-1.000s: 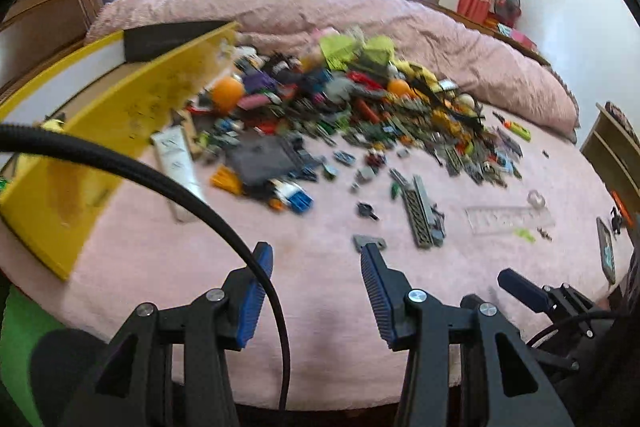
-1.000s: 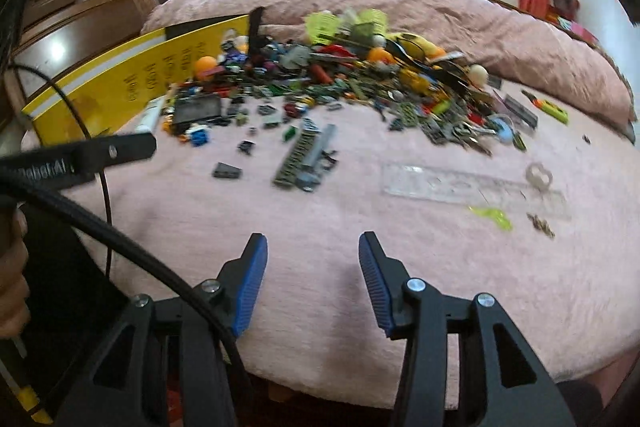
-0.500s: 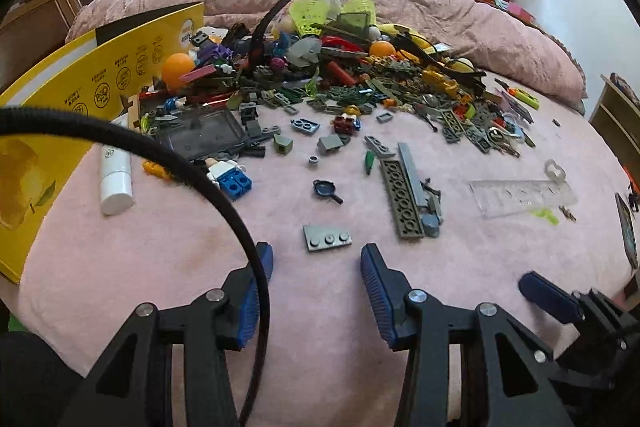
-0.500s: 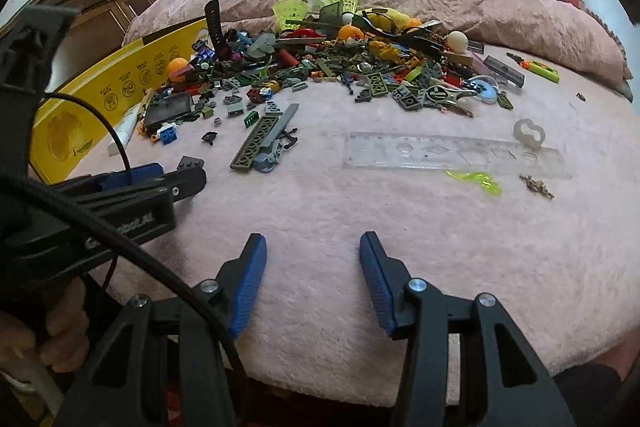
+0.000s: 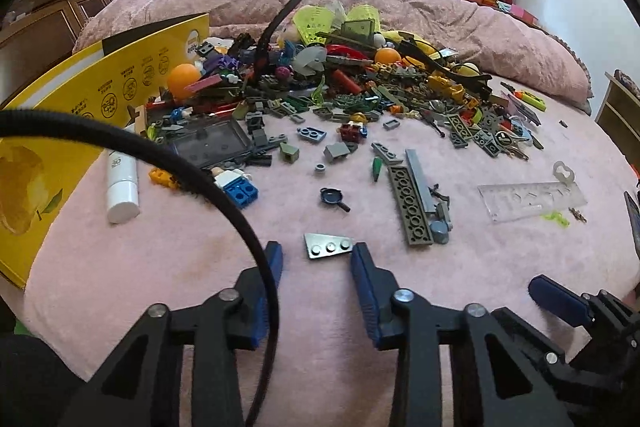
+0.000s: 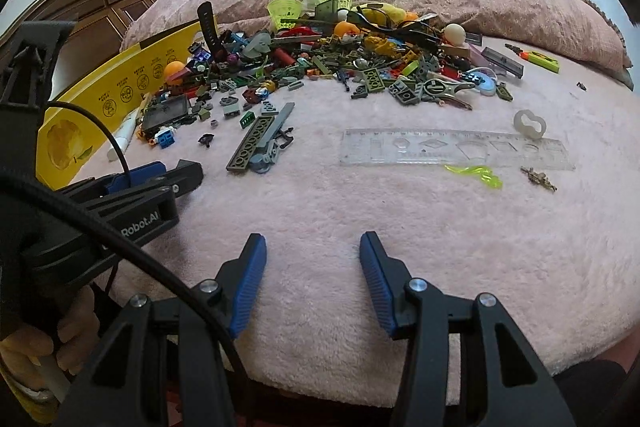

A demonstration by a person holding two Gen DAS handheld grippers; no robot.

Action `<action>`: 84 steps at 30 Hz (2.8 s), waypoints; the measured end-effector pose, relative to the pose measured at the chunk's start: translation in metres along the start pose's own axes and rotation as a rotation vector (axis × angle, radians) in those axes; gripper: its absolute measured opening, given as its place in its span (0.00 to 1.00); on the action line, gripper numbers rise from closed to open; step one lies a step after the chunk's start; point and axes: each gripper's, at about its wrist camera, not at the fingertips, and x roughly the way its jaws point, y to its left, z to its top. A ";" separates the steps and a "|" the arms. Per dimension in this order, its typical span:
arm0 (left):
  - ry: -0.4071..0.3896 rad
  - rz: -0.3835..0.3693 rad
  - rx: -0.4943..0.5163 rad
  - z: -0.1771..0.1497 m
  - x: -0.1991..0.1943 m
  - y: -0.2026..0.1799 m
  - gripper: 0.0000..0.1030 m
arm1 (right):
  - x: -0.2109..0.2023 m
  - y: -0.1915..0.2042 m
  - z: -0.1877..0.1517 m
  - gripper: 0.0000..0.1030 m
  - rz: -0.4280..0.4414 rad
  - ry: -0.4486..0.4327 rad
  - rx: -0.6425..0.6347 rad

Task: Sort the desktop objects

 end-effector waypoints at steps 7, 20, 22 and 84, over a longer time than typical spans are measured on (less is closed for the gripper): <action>0.001 -0.016 -0.012 0.001 -0.004 0.008 0.22 | 0.002 0.003 0.000 0.53 -0.006 -0.006 -0.013; -0.026 -0.072 -0.028 -0.006 -0.011 0.040 0.18 | 0.005 0.006 -0.002 0.54 -0.026 -0.052 -0.016; -0.028 -0.126 -0.014 -0.003 -0.012 0.036 0.19 | 0.007 0.009 -0.002 0.56 -0.040 -0.059 -0.024; 0.010 -0.150 0.103 0.009 -0.002 0.055 0.23 | 0.047 0.070 0.059 0.39 0.165 -0.069 -0.117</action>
